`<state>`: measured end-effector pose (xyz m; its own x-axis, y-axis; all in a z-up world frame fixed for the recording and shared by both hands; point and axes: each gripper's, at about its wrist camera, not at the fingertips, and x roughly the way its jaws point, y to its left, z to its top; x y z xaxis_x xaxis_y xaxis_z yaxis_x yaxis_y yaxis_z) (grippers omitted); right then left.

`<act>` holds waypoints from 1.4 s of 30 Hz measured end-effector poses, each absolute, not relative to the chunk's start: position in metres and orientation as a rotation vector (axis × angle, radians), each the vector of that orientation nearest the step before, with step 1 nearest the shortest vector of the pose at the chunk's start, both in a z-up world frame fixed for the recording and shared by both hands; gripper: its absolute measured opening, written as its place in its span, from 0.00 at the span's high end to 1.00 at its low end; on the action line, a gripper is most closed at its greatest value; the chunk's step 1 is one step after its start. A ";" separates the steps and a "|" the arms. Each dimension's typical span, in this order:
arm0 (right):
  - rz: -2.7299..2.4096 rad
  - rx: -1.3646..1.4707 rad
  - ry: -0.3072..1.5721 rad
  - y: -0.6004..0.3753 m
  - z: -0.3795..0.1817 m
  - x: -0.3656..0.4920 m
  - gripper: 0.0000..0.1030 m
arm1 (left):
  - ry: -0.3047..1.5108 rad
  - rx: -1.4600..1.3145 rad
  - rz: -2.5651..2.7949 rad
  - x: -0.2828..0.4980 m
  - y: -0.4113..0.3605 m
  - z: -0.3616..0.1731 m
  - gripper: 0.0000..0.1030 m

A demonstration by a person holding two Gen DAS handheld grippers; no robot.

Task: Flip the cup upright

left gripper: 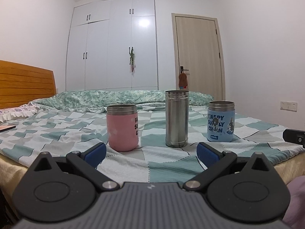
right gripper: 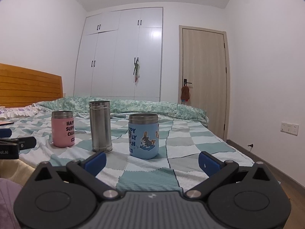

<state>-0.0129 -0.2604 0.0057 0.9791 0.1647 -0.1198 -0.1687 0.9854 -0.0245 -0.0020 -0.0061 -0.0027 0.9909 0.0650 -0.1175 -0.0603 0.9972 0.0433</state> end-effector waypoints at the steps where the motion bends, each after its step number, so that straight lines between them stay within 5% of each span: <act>1: 0.168 -0.035 0.117 -0.261 0.005 -0.013 0.00 | 0.120 0.039 0.063 -0.002 -0.006 -0.003 0.00; 42: 0.170 -0.037 0.113 -0.260 0.006 -0.014 0.00 | 0.084 0.050 0.031 -0.009 -0.005 -0.002 0.00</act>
<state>-0.0144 -0.2604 0.0060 0.9792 0.1665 -0.1156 -0.1707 0.9850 -0.0269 -0.0088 -0.0046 -0.0016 0.9960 0.0328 -0.0836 -0.0286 0.9983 0.0513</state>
